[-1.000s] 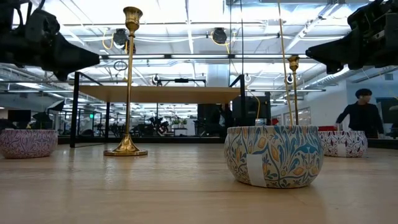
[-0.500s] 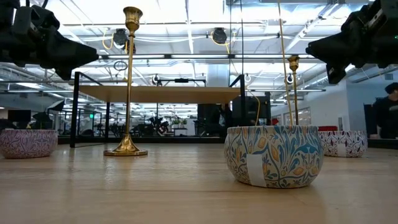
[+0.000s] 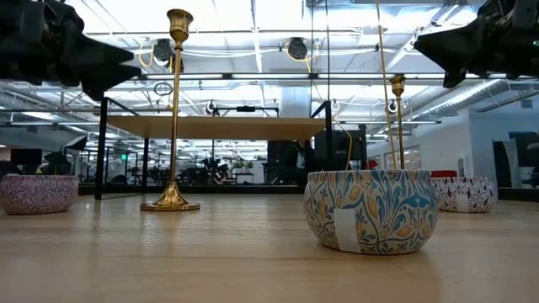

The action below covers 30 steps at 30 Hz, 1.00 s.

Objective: Pick & Place candle stick holders
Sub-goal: Put the left gold candle holder on the shelf

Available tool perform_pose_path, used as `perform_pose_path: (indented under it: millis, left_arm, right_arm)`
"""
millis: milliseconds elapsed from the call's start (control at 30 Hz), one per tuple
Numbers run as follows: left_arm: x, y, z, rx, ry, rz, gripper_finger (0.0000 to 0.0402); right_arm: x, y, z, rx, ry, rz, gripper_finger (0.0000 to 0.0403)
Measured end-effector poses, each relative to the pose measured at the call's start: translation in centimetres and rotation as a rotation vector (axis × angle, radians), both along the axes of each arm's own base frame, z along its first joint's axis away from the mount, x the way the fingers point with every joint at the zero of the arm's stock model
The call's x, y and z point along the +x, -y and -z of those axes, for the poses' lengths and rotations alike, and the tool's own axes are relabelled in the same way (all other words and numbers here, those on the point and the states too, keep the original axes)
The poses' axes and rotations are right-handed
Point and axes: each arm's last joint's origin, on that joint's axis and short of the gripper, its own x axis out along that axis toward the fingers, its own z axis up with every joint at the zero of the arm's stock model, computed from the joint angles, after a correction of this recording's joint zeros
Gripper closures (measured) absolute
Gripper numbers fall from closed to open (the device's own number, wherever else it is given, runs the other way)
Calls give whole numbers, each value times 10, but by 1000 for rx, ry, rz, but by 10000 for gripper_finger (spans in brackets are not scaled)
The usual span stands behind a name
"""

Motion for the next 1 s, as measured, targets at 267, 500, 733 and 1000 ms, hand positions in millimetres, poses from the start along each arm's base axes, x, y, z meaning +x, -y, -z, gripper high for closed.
perform_pose_path:
  millis: [267, 500, 733, 1000]
  left_arm:
    - [8, 3, -8, 6, -26, 68, 176]
    - [19, 10, -10, -30, -92, 175, 176]
    - [33, 17, -1, -24, -158, 207, 176]
    - [46, 20, 7, -20, -193, 212, 176]
  right_arm:
    - [6, -2, 5, -27, -64, -58, 289]
    - [12, -4, 4, -65, -68, -119, 210]
    - [18, -4, 1, -77, -45, -119, 189]
    - [25, -5, 3, -74, -69, -120, 196]
